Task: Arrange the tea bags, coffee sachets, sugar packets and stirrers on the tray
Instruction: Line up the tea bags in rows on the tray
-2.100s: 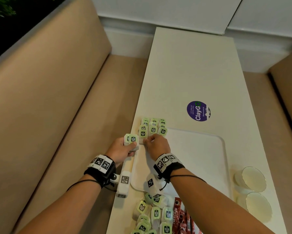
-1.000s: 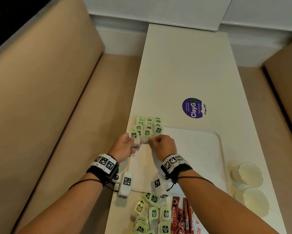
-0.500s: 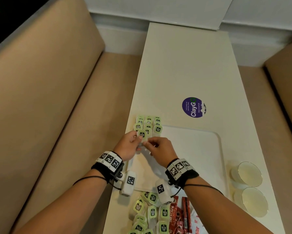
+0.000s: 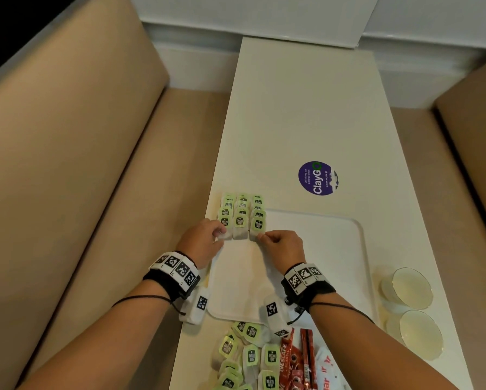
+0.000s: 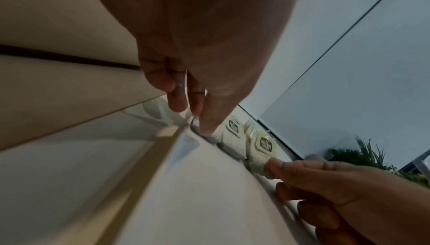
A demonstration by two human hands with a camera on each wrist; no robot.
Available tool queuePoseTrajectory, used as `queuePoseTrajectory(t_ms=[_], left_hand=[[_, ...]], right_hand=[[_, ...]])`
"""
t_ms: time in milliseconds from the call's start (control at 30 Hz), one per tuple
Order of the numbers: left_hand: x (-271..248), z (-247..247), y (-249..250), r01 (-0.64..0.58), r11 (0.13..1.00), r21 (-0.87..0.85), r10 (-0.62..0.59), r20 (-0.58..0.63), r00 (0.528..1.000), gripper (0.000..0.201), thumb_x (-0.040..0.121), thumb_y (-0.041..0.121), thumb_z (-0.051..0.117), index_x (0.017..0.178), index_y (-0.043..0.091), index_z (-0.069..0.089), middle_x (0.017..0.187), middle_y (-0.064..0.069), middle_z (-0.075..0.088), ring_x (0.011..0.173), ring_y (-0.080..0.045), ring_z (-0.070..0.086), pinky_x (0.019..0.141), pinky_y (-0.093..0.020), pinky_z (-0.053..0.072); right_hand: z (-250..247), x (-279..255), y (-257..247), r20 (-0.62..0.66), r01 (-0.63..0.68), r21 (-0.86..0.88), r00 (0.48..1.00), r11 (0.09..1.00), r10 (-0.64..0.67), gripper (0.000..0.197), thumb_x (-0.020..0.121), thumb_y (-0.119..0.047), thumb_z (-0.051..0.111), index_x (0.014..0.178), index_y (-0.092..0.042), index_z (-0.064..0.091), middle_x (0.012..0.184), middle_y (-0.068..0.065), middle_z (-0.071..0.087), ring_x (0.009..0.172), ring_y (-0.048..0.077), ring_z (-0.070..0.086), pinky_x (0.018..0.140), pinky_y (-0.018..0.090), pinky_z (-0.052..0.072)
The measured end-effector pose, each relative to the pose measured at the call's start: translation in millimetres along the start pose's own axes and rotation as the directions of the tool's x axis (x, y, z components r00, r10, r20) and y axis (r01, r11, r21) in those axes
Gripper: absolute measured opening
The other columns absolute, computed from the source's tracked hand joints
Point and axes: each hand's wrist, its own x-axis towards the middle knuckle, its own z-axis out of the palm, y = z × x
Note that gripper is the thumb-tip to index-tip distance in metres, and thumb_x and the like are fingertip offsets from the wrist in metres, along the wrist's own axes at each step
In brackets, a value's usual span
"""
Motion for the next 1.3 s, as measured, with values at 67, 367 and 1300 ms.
queuePoseTrajectory(t_ms=[67, 367, 1300], left_hand=[[3, 0, -1, -0.003, 0.999, 0.05, 0.003, 0.007, 1.0, 0.022, 0.088, 0.008, 0.07, 0.104, 0.023, 0.066, 0.095, 0.006, 0.056, 0.078, -0.013, 0.055, 0.073, -0.027, 0.046], [9, 0, 0, -0.002, 0.999, 0.051, 0.002, -0.005, 1.0, 0.021, 0.087, 0.003, 0.067, 0.097, 0.022, 0.067, 0.083, 0.01, 0.049, 0.071, -0.015, 0.052, 0.068, -0.029, 0.045], [12, -3, 35, -0.238, 0.895, 0.377, 0.146, 0.257, 0.955, 0.069, 0.1, 0.04, 0.052, 0.158, 0.023, 0.019, 0.169, -0.003, -0.007, 0.155, -0.029, -0.01, 0.125, -0.048, 0.009]], right_hand=[[2, 1, 0, -0.01, -0.015, -0.015, 1.0, 1.0, 0.015, 0.018, 0.089, -0.04, 0.072, 0.084, -0.025, 0.082, 0.075, -0.006, 0.075, 0.077, 0.015, 0.07, 0.075, 0.035, 0.06], [2, 3, -7, -0.038, -0.057, -0.088, 0.998, 0.995, 0.054, 0.019, 0.086, -0.046, 0.069, 0.091, -0.028, 0.075, 0.084, -0.009, 0.071, 0.083, 0.016, 0.067, 0.079, 0.034, 0.058], [0, 25, -20, 0.326, 0.436, -0.542, 0.897, 0.718, -0.298, 0.056, 0.111, -0.031, 0.027, 0.163, -0.022, 0.009, 0.171, -0.006, -0.002, 0.156, 0.034, -0.01, 0.125, 0.053, 0.002]])
